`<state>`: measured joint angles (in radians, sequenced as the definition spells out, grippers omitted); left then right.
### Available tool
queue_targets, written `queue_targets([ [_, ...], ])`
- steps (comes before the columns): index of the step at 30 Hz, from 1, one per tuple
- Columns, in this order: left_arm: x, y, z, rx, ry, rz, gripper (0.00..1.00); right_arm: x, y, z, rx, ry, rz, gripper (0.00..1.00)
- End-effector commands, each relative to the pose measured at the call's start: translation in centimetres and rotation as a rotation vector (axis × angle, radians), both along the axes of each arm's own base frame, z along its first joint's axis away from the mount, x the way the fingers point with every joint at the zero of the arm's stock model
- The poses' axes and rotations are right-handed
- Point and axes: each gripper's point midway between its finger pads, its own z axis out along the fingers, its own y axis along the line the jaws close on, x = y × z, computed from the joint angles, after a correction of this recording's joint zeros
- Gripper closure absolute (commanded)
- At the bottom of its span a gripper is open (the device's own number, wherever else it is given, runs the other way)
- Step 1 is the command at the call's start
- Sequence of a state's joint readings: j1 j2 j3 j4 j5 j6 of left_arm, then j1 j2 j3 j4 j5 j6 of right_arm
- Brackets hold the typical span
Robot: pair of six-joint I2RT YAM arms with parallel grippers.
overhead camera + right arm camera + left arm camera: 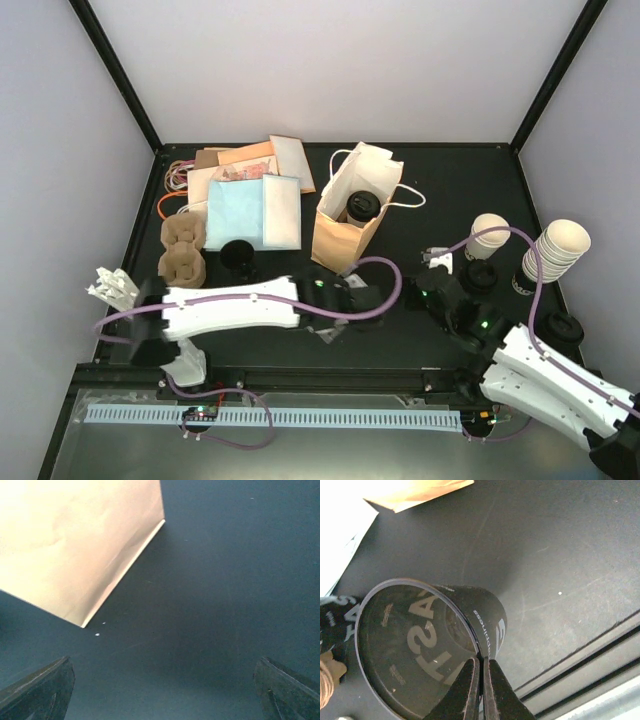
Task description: Pack the takeout coffee
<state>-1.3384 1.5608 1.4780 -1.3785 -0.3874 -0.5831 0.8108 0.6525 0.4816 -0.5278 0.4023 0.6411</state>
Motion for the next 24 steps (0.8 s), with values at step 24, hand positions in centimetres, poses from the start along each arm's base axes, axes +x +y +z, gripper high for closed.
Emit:
queue_targets([
  [24, 1.1, -10.3, -7.8, 0.032, -0.093, -0.070, 0.93, -0.1, -4.2, 0.9, -0.042, 0.054, -0.264, 0.00],
])
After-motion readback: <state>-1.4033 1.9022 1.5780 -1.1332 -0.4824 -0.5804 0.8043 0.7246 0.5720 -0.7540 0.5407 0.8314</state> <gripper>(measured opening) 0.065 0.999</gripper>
